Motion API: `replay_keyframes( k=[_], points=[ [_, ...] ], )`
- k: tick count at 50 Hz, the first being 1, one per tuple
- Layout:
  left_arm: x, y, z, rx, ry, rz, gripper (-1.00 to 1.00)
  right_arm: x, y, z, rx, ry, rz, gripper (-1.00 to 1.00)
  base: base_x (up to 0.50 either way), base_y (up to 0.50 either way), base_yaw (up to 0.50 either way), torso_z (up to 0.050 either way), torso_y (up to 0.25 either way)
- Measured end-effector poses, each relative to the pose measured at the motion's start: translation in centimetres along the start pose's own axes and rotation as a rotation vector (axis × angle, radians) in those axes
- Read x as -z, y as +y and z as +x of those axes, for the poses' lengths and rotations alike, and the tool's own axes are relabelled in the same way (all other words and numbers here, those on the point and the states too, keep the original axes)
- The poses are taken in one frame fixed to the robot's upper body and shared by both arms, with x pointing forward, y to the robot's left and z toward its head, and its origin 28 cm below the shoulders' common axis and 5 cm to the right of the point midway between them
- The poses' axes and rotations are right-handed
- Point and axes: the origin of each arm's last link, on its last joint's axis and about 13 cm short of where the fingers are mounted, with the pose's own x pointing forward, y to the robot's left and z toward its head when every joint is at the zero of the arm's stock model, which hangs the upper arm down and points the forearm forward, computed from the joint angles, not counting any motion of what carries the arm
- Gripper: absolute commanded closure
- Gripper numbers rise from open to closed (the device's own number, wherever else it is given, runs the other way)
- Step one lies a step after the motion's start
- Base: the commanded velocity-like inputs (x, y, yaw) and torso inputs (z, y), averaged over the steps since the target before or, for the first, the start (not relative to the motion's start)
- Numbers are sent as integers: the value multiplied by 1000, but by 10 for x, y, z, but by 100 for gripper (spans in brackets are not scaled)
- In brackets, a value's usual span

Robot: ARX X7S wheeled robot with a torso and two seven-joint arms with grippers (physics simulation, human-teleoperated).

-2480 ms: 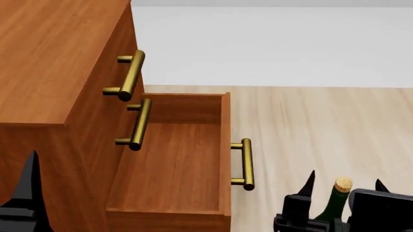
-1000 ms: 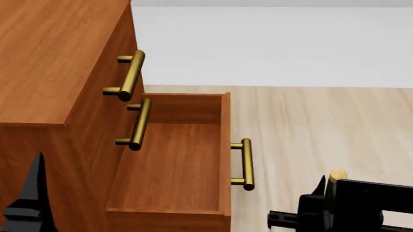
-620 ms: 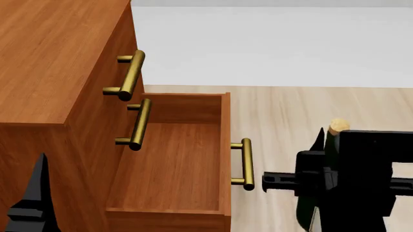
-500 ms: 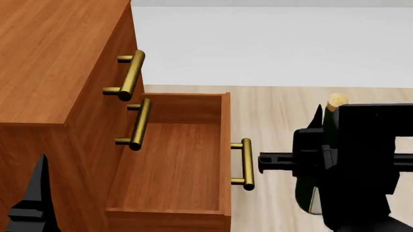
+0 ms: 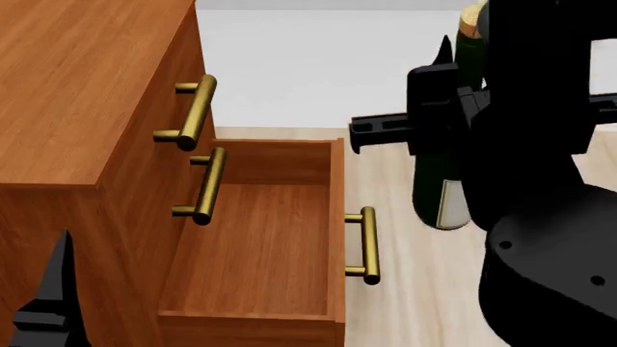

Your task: Put the wine bottle in the bottom drawer of the cabinet.

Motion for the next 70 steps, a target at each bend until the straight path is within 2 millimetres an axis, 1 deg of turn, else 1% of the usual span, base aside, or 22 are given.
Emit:
replay_keyframes(
  k=[8, 18, 36, 51, 70],
  points=[
    [-2, -1, 0, 3, -2, 1, -100, -29, 4, 13, -34, 24, 30, 100, 0, 0, 0, 0, 0],
    [-3, -1, 1, 6, 2, -6, -100, -62, 11, 35, -81, 70, 43, 100, 0, 0, 0, 0, 1],
    [0, 2, 1, -12, 6, -20, -100, -102, 25, 68, -173, 195, 45, 100, 0, 0, 0, 0, 1],
    [1, 4, 1, -21, 7, -26, -100, -119, 27, 85, -220, 306, 59, 100, 0, 0, 0, 0, 1],
    [3, 2, 1, -13, 14, -20, -100, -124, 30, 114, -291, 433, 133, 100, 0, 0, 0, 1, 1]
  ],
)
